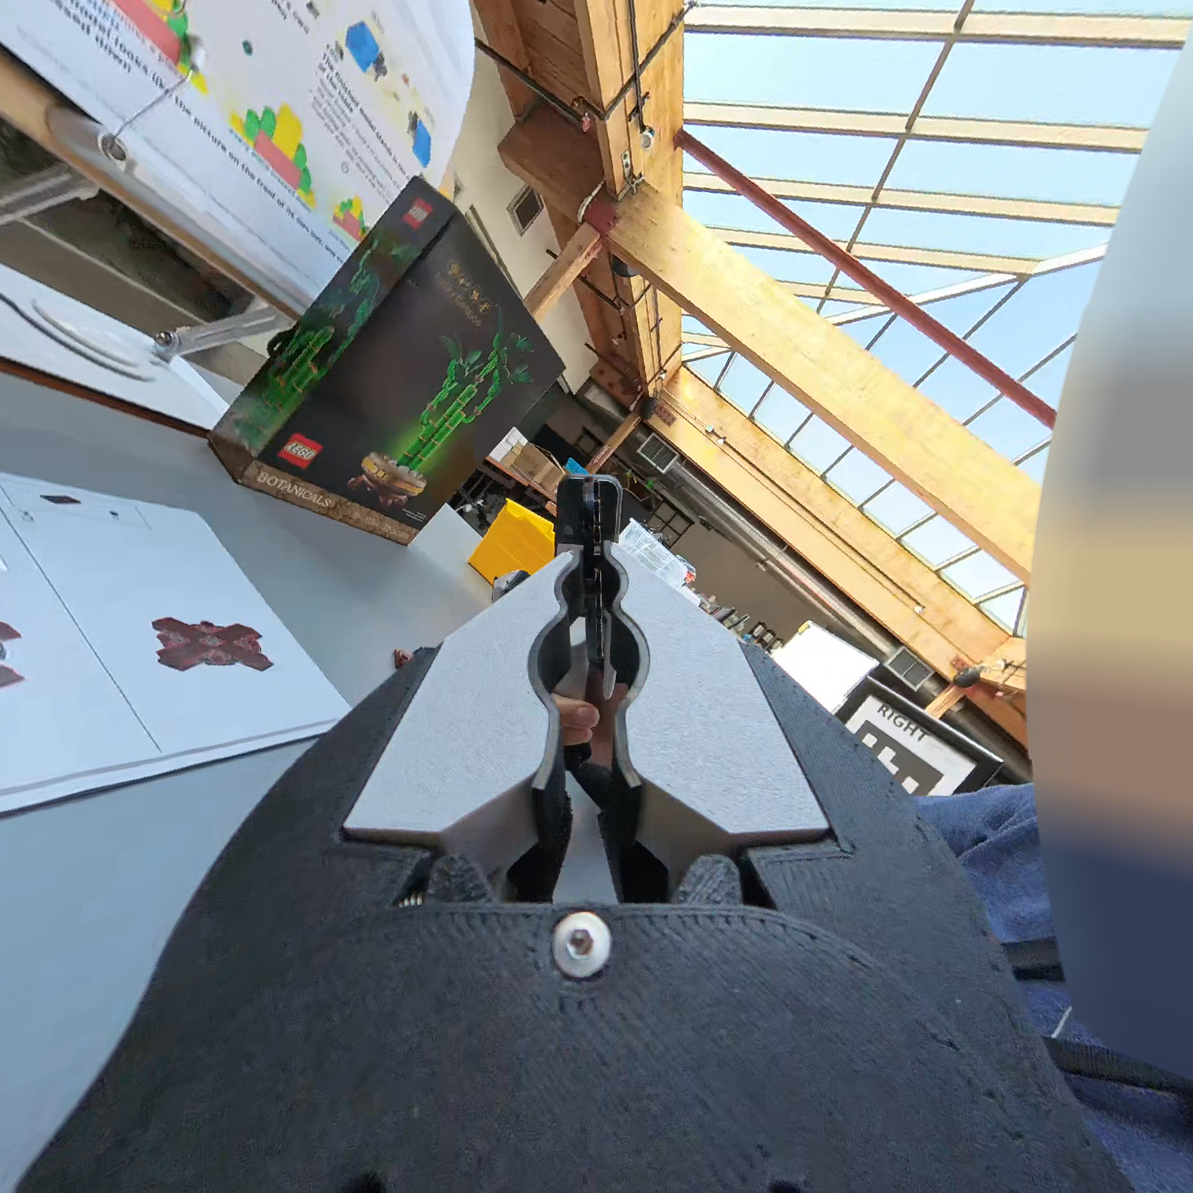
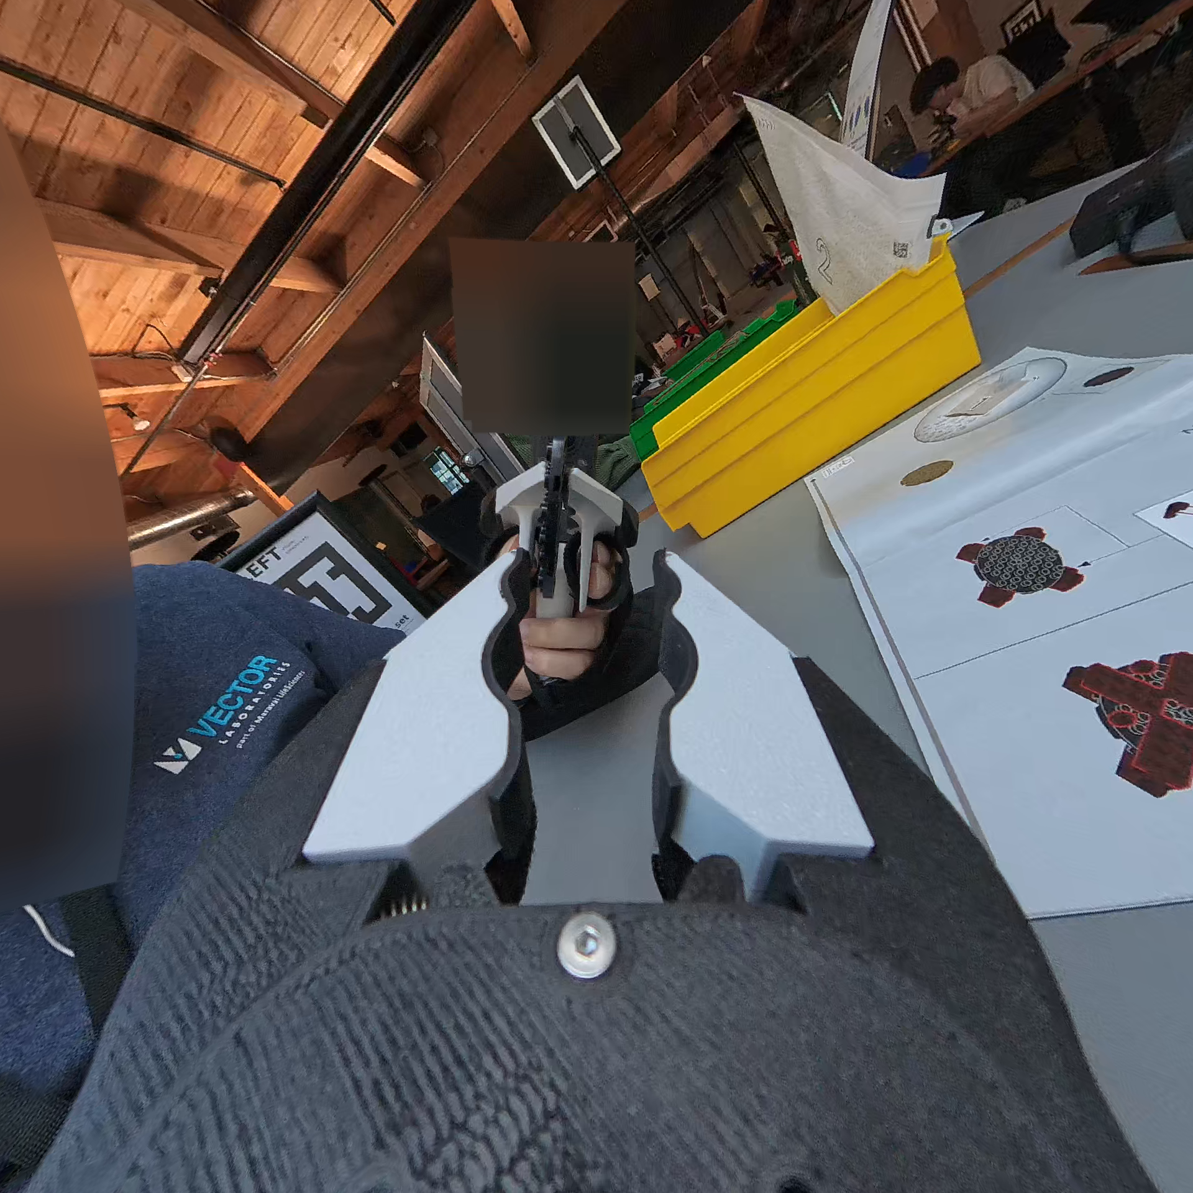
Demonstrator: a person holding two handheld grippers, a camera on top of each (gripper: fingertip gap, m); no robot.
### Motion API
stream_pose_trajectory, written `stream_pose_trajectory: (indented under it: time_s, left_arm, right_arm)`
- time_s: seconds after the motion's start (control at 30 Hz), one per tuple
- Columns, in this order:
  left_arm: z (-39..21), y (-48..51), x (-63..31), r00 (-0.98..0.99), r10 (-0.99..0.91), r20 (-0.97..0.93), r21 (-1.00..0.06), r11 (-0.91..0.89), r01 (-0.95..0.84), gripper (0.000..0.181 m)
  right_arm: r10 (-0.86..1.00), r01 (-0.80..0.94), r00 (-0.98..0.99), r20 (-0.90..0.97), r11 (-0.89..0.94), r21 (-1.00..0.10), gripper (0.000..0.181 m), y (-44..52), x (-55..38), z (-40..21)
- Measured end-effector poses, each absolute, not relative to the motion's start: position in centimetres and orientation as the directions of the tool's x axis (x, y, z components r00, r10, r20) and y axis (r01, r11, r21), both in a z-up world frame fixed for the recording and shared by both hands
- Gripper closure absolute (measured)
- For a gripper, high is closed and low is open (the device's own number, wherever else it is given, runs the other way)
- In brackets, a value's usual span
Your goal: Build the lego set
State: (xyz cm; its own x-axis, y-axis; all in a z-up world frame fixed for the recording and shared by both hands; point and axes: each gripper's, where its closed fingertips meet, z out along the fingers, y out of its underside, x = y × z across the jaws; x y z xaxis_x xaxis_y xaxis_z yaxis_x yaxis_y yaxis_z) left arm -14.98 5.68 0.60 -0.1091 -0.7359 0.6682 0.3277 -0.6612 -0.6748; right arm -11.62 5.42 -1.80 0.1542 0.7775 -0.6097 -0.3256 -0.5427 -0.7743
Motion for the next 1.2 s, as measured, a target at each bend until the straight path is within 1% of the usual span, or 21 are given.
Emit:
stream_pose_trajectory:
  time_s: [0.1, 0.17, 0.23, 0.27, 0.37, 0.43, 0.5, 0.6, 0.7, 0.8, 0.87, 0.9, 0.93, 1.03, 1.13, 1.2]
  left_arm:
    - [-0.1, 5.8, -14.9, -0.148, -0.684, 0.715, -0.623, -0.718, 0.310, 0.180]
    - [-0.3, 5.9, -14.8, -0.151, -0.675, 0.723, -0.616, -0.727, 0.303, 0.179]
    - [-0.5, 5.8, -14.7, -0.141, -0.679, 0.721, -0.625, -0.725, 0.289, 0.179]
    - [-0.7, 5.8, -14.6, -0.136, -0.680, 0.720, -0.630, -0.724, 0.283, 0.179]
    - [-0.8, 5.5, -14.4, -0.174, -0.655, 0.735, -0.608, -0.750, 0.260, 0.178]
    - [-0.9, 5.5, -14.3, -0.209, -0.614, 0.761, -0.569, -0.787, 0.240, 0.178]
    - [-1.0, 6.0, -14.5, -0.228, -0.578, 0.783, -0.530, -0.813, 0.242, 0.167]
    - [-1.5, 6.5, -14.8, -0.199, -0.585, 0.786, -0.543, -0.808, 0.229, 0.165]
    - [-1.6, 6.1, -14.6, -0.203, -0.596, 0.777, -0.569, -0.803, 0.179, 0.160]
    - [-2.2, 4.6, -13.9, -0.240, -0.573, 0.784, -0.576, -0.815, 0.063, 0.158]
    - [-2.8, 3.1, -13.3, -0.262, -0.560, 0.786, -0.587, -0.809, -0.032, 0.164]
    - [-3.2, 2.5, -13.1, -0.257, -0.571, 0.780, -0.603, -0.795, -0.065, 0.176]
    - [-3.3, 2.2, -12.9, -0.253, -0.591, 0.766, -0.624, -0.778, -0.073, 0.177]
    - [-3.8, 1.9, -12.7, -0.213, -0.652, 0.728, -0.679, -0.729, -0.091, 0.179]
    - [-3.8, 1.5, -12.5, -0.223, -0.637, 0.738, -0.667, -0.739, -0.100, 0.179]
    - [-3.7, 2.1, -12.6, -0.206, -0.635, 0.745, -0.657, -0.751, -0.062, 0.179]
  right_arm:
    - [0.754, -0.339, 0.146, -0.640, -0.570, -0.749, 0.148, 5.5, -11.9, -1.6]
    - [0.732, -0.318, 0.109, -0.673, -0.616, -0.721, 0.163, 5.1, -12.3, -1.8]
    - [0.707, -0.324, 0.095, -0.701, -0.644, -0.693, 0.168, 5.0, -12.4, -1.9]
    - [0.699, -0.320, 0.074, -0.712, -0.659, -0.680, 0.177, 4.8, -12.5, -1.8]
    - [0.652, -0.330, 0.041, -0.757, -0.706, -0.626, 0.178, 4.7, -12.2, -1.9]
    - [0.628, -0.325, 0.024, -0.778, -0.731, -0.600, 0.178, 4.6, -12.0, -2.1]
    - [0.608, -0.320, 0.000, -0.794, -0.752, -0.576, 0.178, 4.4, -11.8, -2.2]
    - [0.588, -0.299, -0.011, -0.809, -0.774, -0.559, 0.178, 4.1, -11.6, -2.5]
    - [0.581, -0.211, 0.002, -0.814, -0.795, -0.568, 0.178, 3.2, -11.9, -3.4]
    - [0.593, -0.117, 0.036, -0.804, -0.797, -0.593, 0.178, 2.3, -12.0, -4.5]
    - [0.620, -0.061, 0.046, -0.783, -0.780, -0.622, 0.178, 1.6, -12.1, -4.9]
    - [0.631, -0.033, 0.040, -0.775, -0.774, -0.632, 0.178, 1.1, -12.1, -4.9]
    - [0.643, -0.020, 0.053, -0.764, -0.764, -0.644, 0.178, 1.0, -12.0, -5.0]
    - [0.672, -0.084, 0.075, -0.737, -0.732, -0.676, 0.178, 1.7, -11.2, -4.1]
    - [0.681, -0.122, 0.072, -0.728, -0.719, -0.684, 0.178, 2.0, -11.0, -3.6]
    - [0.686, -0.154, 0.097, -0.721, -0.706, -0.692, 0.176, 2.5, -11.0, -3.5]
